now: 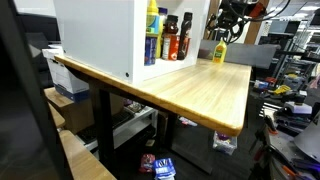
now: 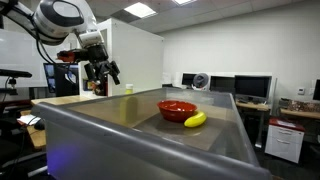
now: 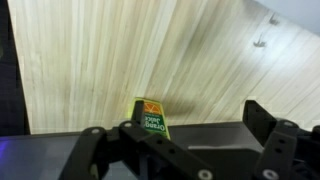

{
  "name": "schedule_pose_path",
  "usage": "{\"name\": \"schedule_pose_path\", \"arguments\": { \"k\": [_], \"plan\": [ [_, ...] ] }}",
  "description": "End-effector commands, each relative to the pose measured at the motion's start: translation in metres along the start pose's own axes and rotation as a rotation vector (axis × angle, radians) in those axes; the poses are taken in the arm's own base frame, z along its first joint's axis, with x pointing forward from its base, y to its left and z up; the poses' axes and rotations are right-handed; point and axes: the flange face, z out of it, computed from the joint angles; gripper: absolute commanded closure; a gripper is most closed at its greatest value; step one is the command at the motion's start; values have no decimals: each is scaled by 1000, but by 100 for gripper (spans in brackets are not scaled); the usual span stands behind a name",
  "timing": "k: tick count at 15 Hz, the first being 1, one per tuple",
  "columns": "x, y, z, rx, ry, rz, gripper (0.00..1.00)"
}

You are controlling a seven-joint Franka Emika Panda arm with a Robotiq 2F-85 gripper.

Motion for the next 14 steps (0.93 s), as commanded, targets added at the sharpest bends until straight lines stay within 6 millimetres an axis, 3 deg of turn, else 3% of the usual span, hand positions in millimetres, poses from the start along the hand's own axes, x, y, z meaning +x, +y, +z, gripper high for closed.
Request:
{"name": "schedule_pose_path", "arguments": {
  "k": [1,4,9,14],
  "plan": [
    [-31,2,-23,93,-33,-159,0],
    [-65,-12,-38,117,-54,-285,0],
    [-144,-37,-60,172,-112,-504,0],
    [-193,-44,-74,236,-162,-730,0]
  ]
}}
